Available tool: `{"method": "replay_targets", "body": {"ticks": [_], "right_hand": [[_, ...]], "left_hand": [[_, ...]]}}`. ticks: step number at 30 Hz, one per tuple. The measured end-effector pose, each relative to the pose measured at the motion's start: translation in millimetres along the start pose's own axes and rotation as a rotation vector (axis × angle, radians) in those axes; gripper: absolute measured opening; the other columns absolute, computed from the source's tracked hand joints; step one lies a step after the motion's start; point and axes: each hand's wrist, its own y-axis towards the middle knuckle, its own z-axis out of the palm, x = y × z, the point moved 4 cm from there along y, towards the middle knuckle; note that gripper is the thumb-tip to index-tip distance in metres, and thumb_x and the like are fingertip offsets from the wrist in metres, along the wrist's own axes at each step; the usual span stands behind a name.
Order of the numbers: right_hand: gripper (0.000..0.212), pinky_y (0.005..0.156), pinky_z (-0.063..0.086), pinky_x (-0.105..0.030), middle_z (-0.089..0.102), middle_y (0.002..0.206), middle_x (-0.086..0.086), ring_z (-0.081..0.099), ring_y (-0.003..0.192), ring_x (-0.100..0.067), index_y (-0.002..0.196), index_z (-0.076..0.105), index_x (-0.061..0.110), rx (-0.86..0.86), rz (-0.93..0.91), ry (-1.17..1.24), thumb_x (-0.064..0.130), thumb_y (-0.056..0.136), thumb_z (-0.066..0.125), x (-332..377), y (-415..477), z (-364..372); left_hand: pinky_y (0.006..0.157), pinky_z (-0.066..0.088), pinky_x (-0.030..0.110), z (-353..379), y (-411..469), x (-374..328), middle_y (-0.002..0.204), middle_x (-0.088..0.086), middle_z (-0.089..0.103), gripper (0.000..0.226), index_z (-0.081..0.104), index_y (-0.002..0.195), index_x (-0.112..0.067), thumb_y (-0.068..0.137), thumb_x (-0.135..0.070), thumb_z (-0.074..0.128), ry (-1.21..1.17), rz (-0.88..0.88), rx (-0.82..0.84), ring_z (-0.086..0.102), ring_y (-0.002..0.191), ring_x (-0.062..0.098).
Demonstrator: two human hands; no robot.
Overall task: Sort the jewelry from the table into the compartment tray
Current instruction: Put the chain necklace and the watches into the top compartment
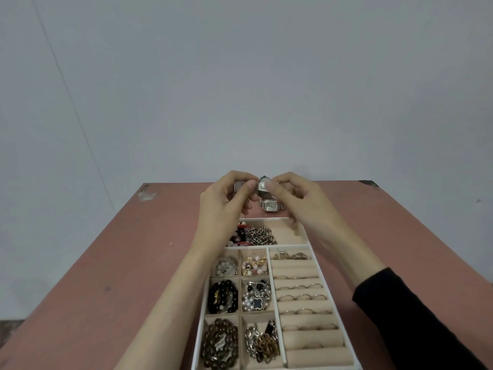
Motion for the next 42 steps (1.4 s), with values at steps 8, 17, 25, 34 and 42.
{"method": "replay_targets", "body": {"ticks": [8,17,25,34,42], "right_hand": [[0.018,0.08,0.035,-0.019,0.047,0.093,0.009,0.047,0.096,-0.006,0.061,0.065,0.033,-0.13,-0.051,-0.248,0.034,0.077,0.072,2.7,5.7,-19.5],[0.031,0.063,0.04,-0.023,0.048,0.046,0.005,0.045,0.055,-0.013,0.053,0.056,0.014,-0.065,-0.004,0.401,0.013,0.084,0.06,10.7,7.4,-15.3],[0.026,0.063,0.037,-0.03,0.037,0.047,0.003,0.039,0.044,-0.013,0.062,0.047,0.016,0.009,0.122,0.613,0.027,0.073,0.067,8.1,8.8,-19.3],[0.021,0.069,0.043,-0.031,0.041,0.051,0.001,0.039,0.052,-0.015,0.057,0.054,0.015,0.11,0.097,0.642,0.017,0.074,0.066,6.6,9.0,-17.3],[0.018,0.073,0.049,-0.031,0.047,0.057,-0.001,0.047,0.057,-0.016,0.059,0.053,0.014,0.129,0.072,0.567,0.019,0.072,0.064,2.2,10.6,-15.2]], "left_hand": [[0.06,0.05,0.026,6.4,-3.4,-6.3,0.066,0.002,0.067,0.009,0.067,0.089,-0.017,0.086,-0.024,0.063,-0.015,-0.005,0.055,0.059,0.055,0.011],[0.07,0.042,0.017,14.8,-7.0,-13.3,0.06,-0.011,0.055,0.028,0.058,0.068,-0.019,0.084,-0.041,0.056,-0.205,-0.199,0.281,0.049,0.058,0.004],[0.064,0.049,0.022,20.5,-9.1,-12.5,0.058,-0.009,0.048,0.028,0.061,0.068,-0.017,0.081,-0.041,0.064,-0.392,-0.259,0.477,0.05,0.057,0.008],[0.073,0.042,0.026,7.9,0.2,-4.0,0.058,-0.006,0.051,0.017,0.051,0.062,-0.019,0.075,-0.022,0.06,-0.638,-0.335,0.197,0.053,0.062,0.011],[0.076,0.035,0.03,5.8,1.3,-4.7,0.059,-0.008,0.048,0.022,0.046,0.061,-0.019,0.081,-0.021,0.055,-0.574,-0.274,0.186,0.046,0.065,0.011]]}}
